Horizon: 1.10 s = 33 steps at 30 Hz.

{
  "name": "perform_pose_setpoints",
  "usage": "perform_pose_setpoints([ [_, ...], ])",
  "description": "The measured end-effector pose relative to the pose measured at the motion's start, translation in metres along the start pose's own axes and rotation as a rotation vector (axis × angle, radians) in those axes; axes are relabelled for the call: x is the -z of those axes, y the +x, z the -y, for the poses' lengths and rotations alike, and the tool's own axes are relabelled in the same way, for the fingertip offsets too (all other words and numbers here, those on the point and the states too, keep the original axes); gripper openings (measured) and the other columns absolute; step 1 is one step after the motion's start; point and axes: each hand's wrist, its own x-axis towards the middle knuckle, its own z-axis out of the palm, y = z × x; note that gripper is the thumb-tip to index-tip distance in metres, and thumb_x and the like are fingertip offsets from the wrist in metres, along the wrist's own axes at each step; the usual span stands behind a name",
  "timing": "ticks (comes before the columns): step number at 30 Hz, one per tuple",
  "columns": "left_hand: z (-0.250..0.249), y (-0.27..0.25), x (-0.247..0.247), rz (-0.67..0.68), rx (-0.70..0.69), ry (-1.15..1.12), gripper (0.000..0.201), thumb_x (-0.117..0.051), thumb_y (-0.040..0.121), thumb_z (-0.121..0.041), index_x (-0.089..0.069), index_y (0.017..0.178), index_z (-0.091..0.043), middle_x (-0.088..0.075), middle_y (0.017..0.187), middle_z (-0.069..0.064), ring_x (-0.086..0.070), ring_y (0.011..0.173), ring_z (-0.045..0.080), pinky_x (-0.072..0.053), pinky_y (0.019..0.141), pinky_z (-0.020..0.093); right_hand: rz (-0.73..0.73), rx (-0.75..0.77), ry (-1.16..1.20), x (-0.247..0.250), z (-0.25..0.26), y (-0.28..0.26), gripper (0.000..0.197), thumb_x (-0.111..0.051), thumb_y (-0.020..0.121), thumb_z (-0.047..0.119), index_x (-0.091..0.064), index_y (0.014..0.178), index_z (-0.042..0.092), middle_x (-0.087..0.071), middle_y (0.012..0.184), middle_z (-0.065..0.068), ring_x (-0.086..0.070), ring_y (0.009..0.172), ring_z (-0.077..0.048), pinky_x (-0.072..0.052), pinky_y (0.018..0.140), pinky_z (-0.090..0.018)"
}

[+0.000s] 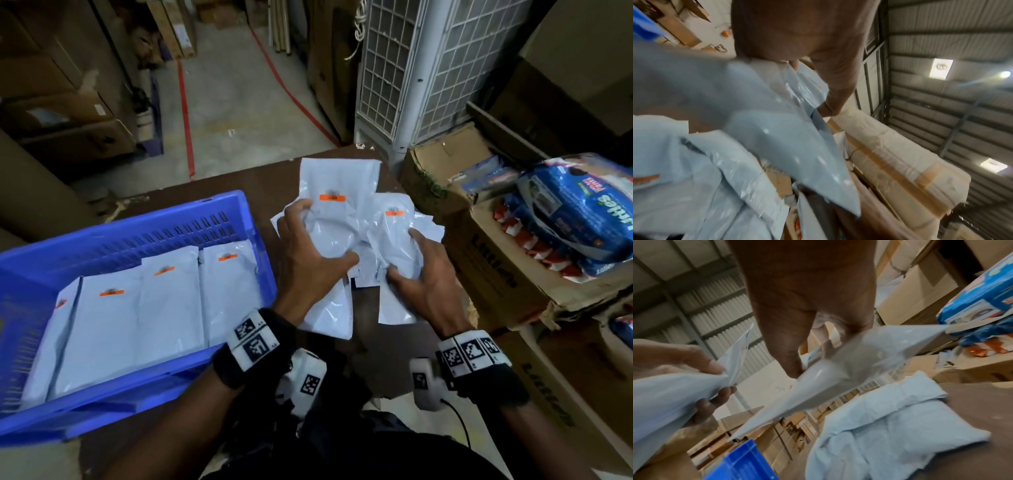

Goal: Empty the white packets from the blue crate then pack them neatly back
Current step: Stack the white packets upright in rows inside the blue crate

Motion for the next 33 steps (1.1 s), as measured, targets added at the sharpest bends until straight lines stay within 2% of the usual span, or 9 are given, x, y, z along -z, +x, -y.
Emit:
perform_pose_setpoints([
  [6, 0.008, 0.035, 0.090, -0.139, 0.033, 0.029, 0.090, -0.080, 0.052, -0.030, -0.037, 0.129, -0.017, -0.042, 0.128, 0.006, -0.046, 0.112, 0.015, -0.039, 0.091, 0.015, 0.010, 0.104, 0.111, -0.009, 0.080, 0.007, 0.075, -0.077, 0.081, 0.030, -0.042, 0.147, 0.022, -0.047, 0.146, -0.005, -0.043, 0.134, -0.022, -0.030, 0.107, -0.027],
  [10, 0.036, 0.045, 0.146, -0.206, 0.164, 0.051, 0.092, -0.082, 0.048, -0.038, -0.034, 0.126, -0.029, -0.042, 0.132, 0.004, -0.050, 0.116, 0.018, -0.047, 0.099, 0.032, 0.062, 0.173, 0.174, -0.027, 0.131, 0.012, 0.075, -0.079, 0.078, 0.028, -0.046, 0.145, 0.021, -0.051, 0.142, -0.005, -0.048, 0.129, -0.021, -0.040, 0.108, -0.035],
  [12, 0.050, 0.045, 0.173, -0.228, 0.228, 0.070, 0.091, -0.082, 0.047, -0.041, -0.032, 0.123, -0.035, -0.043, 0.133, 0.002, -0.052, 0.116, 0.018, -0.050, 0.096, 0.037, 0.116, 0.207, 0.199, -0.041, 0.156, 0.012, 0.076, -0.080, 0.076, 0.029, -0.047, 0.144, 0.021, -0.053, 0.140, -0.003, -0.050, 0.127, -0.018, -0.041, 0.107, -0.033],
  [15, 0.070, 0.043, 0.204, -0.259, 0.288, 0.120, 0.089, -0.085, 0.051, -0.033, -0.034, 0.124, -0.030, -0.042, 0.131, 0.005, -0.052, 0.114, 0.021, -0.049, 0.091, 0.032, 0.236, 0.238, 0.192, -0.065, 0.187, 0.008, 0.075, -0.080, 0.076, 0.031, -0.048, 0.143, 0.024, -0.055, 0.137, -0.003, -0.053, 0.122, -0.019, -0.044, 0.104, -0.037],
  [18, 0.088, 0.039, 0.230, -0.291, 0.407, 0.143, 0.091, -0.081, 0.042, -0.037, -0.035, 0.120, -0.028, -0.046, 0.125, 0.009, -0.053, 0.111, 0.025, -0.051, 0.092, 0.041, 0.362, 0.265, 0.174, -0.093, 0.214, 0.000, 0.072, -0.081, 0.075, 0.033, -0.051, 0.139, 0.026, -0.058, 0.130, -0.002, -0.058, 0.113, -0.020, -0.047, 0.096, -0.033],
  [22, 0.106, 0.026, 0.250, -0.213, 0.548, 0.188, 0.092, -0.079, 0.041, -0.038, -0.032, 0.119, -0.023, -0.038, 0.124, 0.008, -0.045, 0.115, 0.025, -0.046, 0.094, 0.037, 0.481, 0.291, 0.081, -0.124, 0.237, -0.009, 0.062, -0.080, 0.077, 0.030, -0.056, 0.133, 0.019, -0.057, 0.109, 0.006, -0.054, 0.097, -0.011, -0.037, 0.069, -0.006],
  [25, 0.114, 0.020, 0.253, -0.130, 0.619, 0.236, 0.096, -0.078, 0.042, -0.038, -0.031, 0.124, -0.018, -0.036, 0.123, 0.009, -0.042, 0.118, 0.026, -0.043, 0.093, 0.033, 0.538, 0.269, -0.002, -0.141, 0.244, -0.011, 0.053, -0.077, 0.079, 0.029, -0.057, 0.127, 0.014, -0.056, 0.099, 0.006, -0.057, 0.095, -0.015, -0.038, 0.066, -0.017],
  [30, 0.124, 0.013, 0.242, 0.036, 0.677, 0.312, 0.096, -0.083, 0.065, -0.031, -0.023, 0.137, -0.012, -0.028, 0.133, 0.016, -0.036, 0.127, 0.030, -0.035, 0.095, 0.028, 0.616, 0.157, -0.172, -0.160, 0.244, -0.007, 0.066, -0.073, 0.082, 0.033, -0.047, 0.139, 0.011, -0.059, 0.126, -0.007, -0.056, 0.112, -0.023, -0.043, 0.085, -0.025],
  [33, 0.129, 0.010, 0.235, 0.083, 0.703, 0.348, 0.094, -0.083, 0.071, -0.027, -0.019, 0.138, -0.011, -0.023, 0.136, 0.017, -0.038, 0.125, 0.032, -0.041, 0.100, 0.032, 0.651, 0.096, -0.246, -0.170, 0.240, -0.005, 0.064, -0.071, 0.083, 0.036, -0.046, 0.136, 0.011, -0.056, 0.130, -0.011, -0.055, 0.110, -0.024, -0.044, 0.082, -0.027],
])
